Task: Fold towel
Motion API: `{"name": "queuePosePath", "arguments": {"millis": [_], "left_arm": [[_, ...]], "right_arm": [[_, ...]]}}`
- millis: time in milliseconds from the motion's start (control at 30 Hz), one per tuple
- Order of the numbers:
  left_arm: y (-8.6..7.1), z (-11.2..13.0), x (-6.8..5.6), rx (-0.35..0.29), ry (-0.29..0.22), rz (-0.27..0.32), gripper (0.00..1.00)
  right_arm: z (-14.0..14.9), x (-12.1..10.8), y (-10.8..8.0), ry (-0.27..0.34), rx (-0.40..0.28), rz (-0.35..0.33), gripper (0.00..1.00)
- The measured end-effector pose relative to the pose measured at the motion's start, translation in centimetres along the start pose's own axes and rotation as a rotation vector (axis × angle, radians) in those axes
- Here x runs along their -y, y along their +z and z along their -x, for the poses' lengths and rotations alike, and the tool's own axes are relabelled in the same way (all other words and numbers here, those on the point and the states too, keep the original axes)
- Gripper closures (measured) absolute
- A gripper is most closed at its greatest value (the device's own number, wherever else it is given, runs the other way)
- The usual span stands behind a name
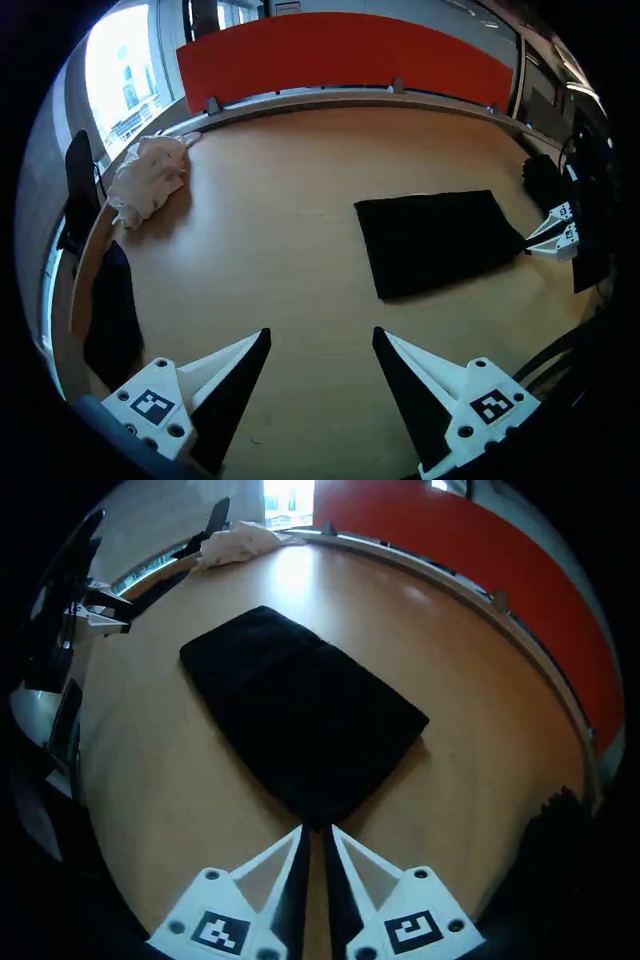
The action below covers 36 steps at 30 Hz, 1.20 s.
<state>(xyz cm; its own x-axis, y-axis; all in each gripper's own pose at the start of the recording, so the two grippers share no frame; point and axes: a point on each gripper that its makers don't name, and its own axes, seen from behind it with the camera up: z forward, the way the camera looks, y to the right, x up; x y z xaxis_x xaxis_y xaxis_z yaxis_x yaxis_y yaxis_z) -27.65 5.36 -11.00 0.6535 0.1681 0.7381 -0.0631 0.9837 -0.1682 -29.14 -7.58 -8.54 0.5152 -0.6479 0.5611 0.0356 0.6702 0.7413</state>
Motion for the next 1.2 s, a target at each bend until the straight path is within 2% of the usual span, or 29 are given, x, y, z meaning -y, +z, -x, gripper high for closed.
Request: {"name": "queuePosePath", "arguments": {"millis": [133,467,767,1200], "left_arm": [[0.0,0.0,0.1,0.001,0.004,-0.002,0.06],[0.1,0.0,0.2,0.002,0.001,-0.004,0.06],[0.1,-0.5,0.1,-0.004,0.000,-0.005,0.06],[-0.1,-1.2,-0.1,-0.016,-0.004,-0.009,0.06]], "right_arm": [[-0.3,0.2,0.0,0.003,-0.014,-0.012,0.96],[-1.3,-0.1,-0.9,-0.015,-0.030,0.006,0.96],[-5.1,-1.3,-3.0,-0.044,-0.098,0.049,0.96],[-10.3,-3.3,-7.3,-0.089,-0.206,0.113,0.95]]}}
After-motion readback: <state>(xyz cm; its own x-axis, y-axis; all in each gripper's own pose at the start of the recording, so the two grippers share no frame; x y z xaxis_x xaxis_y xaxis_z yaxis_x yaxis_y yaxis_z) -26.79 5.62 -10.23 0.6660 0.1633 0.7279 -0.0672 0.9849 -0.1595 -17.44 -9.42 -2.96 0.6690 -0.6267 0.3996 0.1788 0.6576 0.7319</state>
